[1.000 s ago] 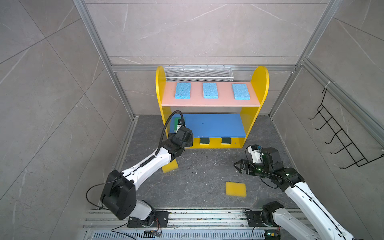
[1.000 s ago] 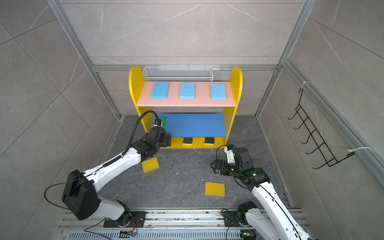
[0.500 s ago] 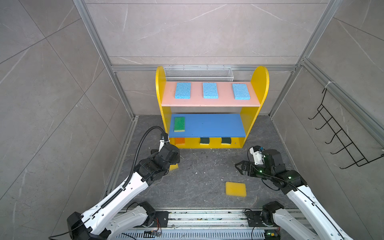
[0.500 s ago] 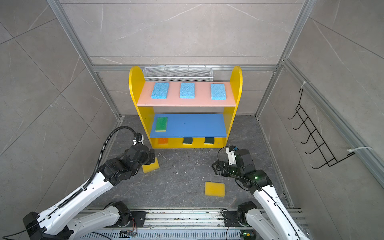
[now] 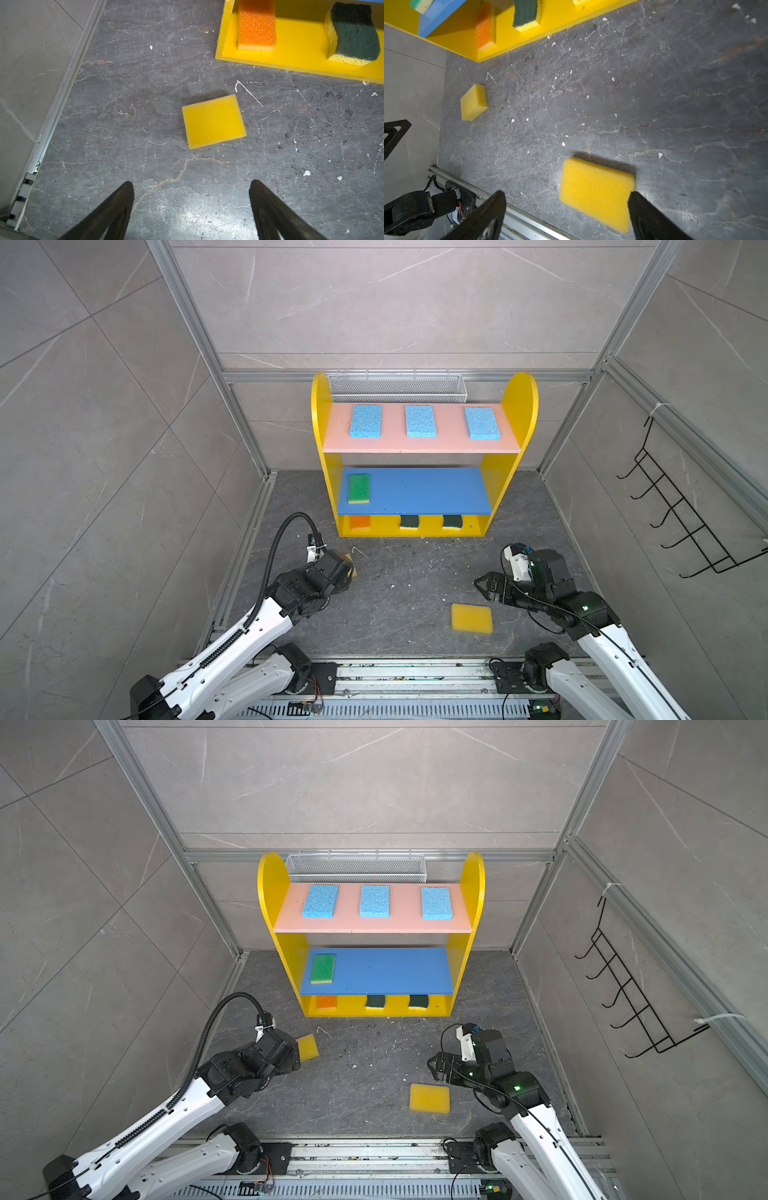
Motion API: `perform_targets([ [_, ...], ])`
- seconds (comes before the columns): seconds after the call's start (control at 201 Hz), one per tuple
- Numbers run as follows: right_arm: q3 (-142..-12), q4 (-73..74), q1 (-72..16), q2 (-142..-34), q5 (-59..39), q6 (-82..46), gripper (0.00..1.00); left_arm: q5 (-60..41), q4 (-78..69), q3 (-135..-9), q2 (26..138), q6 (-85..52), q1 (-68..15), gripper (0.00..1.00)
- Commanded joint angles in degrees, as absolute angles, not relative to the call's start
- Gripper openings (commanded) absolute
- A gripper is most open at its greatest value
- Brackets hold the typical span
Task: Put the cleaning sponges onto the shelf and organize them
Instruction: 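Withdraw the left gripper from the shelf while the right gripper moves toward the yellow sponge, then lower the right gripper over the yellow sponge nearest the robot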
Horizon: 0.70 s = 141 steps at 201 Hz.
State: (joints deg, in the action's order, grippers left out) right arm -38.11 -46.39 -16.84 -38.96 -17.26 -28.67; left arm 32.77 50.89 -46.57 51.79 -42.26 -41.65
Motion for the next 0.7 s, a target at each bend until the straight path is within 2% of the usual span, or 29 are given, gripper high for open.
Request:
perform_targets([
  [0.0, -36.4, -50.2, -16.9, -39.6, -17.9, -32.5, 0.93, 31.2, 49.1, -46.9, 52.4, -44.0, -41.8, 0.89],
  [0.413, -29.4, -63.8, -18.2, -32.6, -12.1, -42.1, 0.91, 28.6, 47.3, -47.6, 54.0, -42.1, -41.8, 0.89],
  [0.697, -25.7, -57.4, -19.1, -38.2, -13.5, -43.6, 0.91, 28.2, 46.7, -46.2, 51.4, -41.4, -41.8, 0.89],
])
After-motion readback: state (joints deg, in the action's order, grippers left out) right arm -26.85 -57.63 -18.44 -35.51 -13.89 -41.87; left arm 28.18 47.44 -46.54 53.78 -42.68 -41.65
